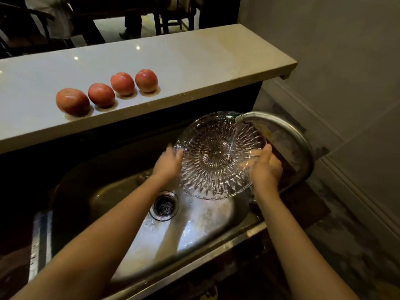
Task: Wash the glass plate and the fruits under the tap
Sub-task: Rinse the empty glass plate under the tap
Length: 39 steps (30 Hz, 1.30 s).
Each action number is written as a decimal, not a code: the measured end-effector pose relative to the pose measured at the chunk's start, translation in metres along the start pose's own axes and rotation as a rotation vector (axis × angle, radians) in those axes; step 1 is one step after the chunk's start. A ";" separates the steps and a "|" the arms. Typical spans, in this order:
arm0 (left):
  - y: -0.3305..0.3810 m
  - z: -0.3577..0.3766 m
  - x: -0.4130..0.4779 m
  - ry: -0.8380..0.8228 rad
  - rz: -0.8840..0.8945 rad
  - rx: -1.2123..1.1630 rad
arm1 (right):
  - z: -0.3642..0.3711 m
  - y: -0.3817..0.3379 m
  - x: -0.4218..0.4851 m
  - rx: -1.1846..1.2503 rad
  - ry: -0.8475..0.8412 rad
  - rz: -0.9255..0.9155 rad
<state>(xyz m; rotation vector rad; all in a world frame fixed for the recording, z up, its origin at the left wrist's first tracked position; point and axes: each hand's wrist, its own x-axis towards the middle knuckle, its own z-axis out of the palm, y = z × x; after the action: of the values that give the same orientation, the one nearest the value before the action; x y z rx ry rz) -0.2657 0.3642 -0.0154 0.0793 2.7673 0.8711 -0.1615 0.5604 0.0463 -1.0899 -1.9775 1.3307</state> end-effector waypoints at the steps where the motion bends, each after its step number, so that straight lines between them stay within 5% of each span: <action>1: -0.009 0.003 -0.013 0.015 0.021 -0.035 | 0.004 0.000 0.001 -0.053 -0.017 -0.018; 5: -0.026 0.014 -0.065 -0.174 0.343 0.088 | 0.023 0.002 0.009 -0.221 -0.151 0.056; 9: -0.028 -0.004 -0.086 -0.165 0.649 0.186 | 0.031 -0.002 0.022 -0.163 -0.280 0.230; 13: -0.022 -0.028 -0.089 -0.124 0.761 -0.019 | 0.034 -0.014 0.022 -0.246 -0.439 0.290; 17: -0.021 -0.055 -0.088 -0.067 0.699 -0.136 | 0.044 -0.027 0.022 -0.249 -0.592 0.311; 23: -0.026 -0.082 -0.072 -0.140 0.656 -0.221 | 0.051 -0.032 0.014 -0.196 -0.799 0.091; 31: -0.051 -0.084 -0.050 -0.340 0.304 -0.935 | 0.035 -0.017 0.020 -0.089 -0.798 -0.070; 35: -0.049 -0.079 -0.034 -0.321 0.093 -1.354 | 0.025 -0.001 0.021 -0.140 -0.829 -0.007; 37: -0.037 -0.066 -0.023 -0.201 -0.048 -1.299 | 0.022 0.000 0.016 0.016 -0.776 0.004; 39: -0.019 -0.048 -0.015 -0.061 -0.157 -0.969 | 0.022 -0.003 0.010 0.258 -0.692 0.077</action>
<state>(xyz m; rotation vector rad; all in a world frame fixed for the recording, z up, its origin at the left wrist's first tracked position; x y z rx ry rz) -0.2622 0.3199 0.0145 -0.2681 1.9758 1.9720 -0.1849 0.5569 0.0406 -0.6295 -2.1311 2.1475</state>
